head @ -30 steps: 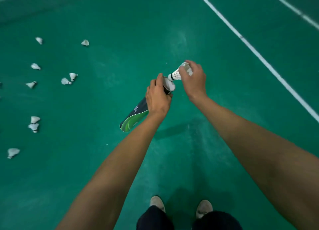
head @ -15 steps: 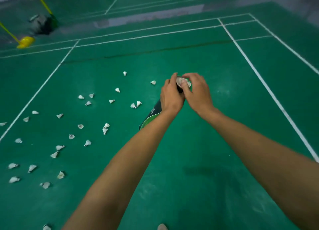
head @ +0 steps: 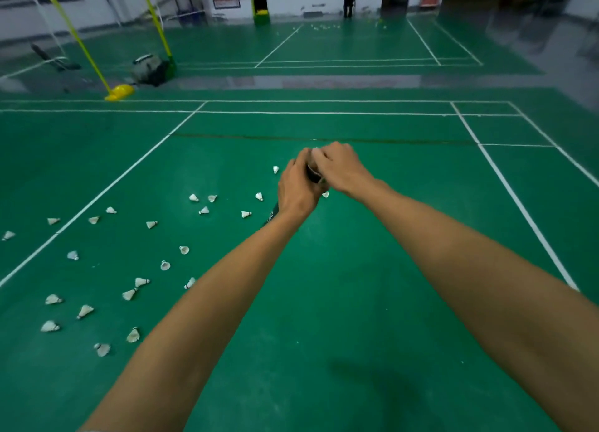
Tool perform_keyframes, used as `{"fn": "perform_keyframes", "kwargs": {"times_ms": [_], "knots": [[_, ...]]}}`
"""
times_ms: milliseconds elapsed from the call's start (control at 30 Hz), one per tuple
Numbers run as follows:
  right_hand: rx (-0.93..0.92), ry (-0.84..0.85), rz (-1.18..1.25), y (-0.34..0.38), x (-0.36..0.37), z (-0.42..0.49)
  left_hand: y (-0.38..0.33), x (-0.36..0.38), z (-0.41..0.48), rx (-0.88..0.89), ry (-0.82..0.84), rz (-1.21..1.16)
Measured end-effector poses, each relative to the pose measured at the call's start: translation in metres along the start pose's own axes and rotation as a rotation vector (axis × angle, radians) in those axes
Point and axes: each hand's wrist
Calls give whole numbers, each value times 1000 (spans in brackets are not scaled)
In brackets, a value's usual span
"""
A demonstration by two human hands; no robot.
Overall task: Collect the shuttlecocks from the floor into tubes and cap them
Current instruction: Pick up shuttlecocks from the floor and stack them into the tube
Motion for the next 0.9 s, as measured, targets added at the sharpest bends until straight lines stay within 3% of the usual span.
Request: {"fn": "perform_keyframes", "kwargs": {"times_ms": [33,100,200,433,500,600,667,900], "knots": [[1,-70,-6,7,2,9,5,-6,10,4,-17,-4],[-42,-48,-84,19,4,29,16,-14,33,14,-42,2],[-86,209,-144,26,13,72,35,-12,72,32,-59,40],[67,638,107,-13,52,208,77,30,181,47,6,-58],[-1,583,53,-32,56,249,93,43,225,15,53,-19],[-98,228,-11,-66,54,321,107,60,299,-73,7,20],[-112,150,46,-88,49,372,113,74,344,-91,-22,50],[-110,512,10,-121,74,510,139,152,470,-38,-48,-71]]}}
Point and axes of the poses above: each hand's wrist, its own z-axis towards the middle knuckle, its own x-axis out of the palm, y = z × x, and after that the axes turned 14 degrees about -z, right-handed
